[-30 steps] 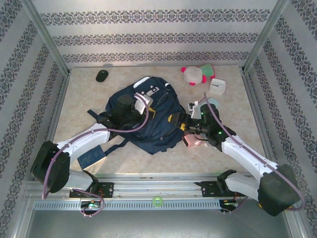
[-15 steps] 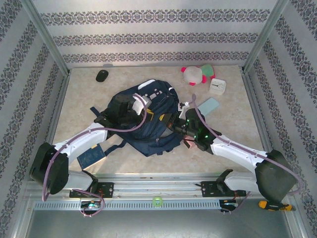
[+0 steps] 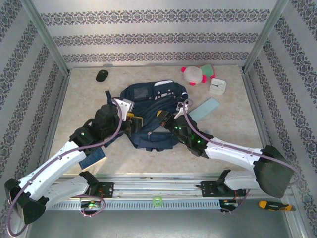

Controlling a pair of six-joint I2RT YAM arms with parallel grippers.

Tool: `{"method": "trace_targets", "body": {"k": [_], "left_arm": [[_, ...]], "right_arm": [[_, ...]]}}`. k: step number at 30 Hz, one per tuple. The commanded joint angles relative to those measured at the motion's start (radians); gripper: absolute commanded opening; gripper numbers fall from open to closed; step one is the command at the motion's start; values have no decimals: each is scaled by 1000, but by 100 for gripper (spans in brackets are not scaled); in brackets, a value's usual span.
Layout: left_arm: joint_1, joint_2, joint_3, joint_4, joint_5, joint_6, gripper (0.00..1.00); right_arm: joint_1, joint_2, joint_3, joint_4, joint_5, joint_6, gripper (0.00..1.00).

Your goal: Pack the student bag

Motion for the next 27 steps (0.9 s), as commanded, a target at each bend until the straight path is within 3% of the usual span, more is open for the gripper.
{"method": "trace_targets", "body": {"k": [1,6,21,27], "left_arm": [[-72,20,-15,-182,-100,-173,50],[-98,50,-37,-158,-91,-251,48],[-104,150,-39,-23,-38,-250,47],[-113,184,-2,-33,-45,-231,39]], "right_arm": [[12,18,76,147,76,-38,0],[20,46,99,157,50,-48,0],[26,91,145,155,8,-59,0],[32,107,162,151,8,-56,0]]}}
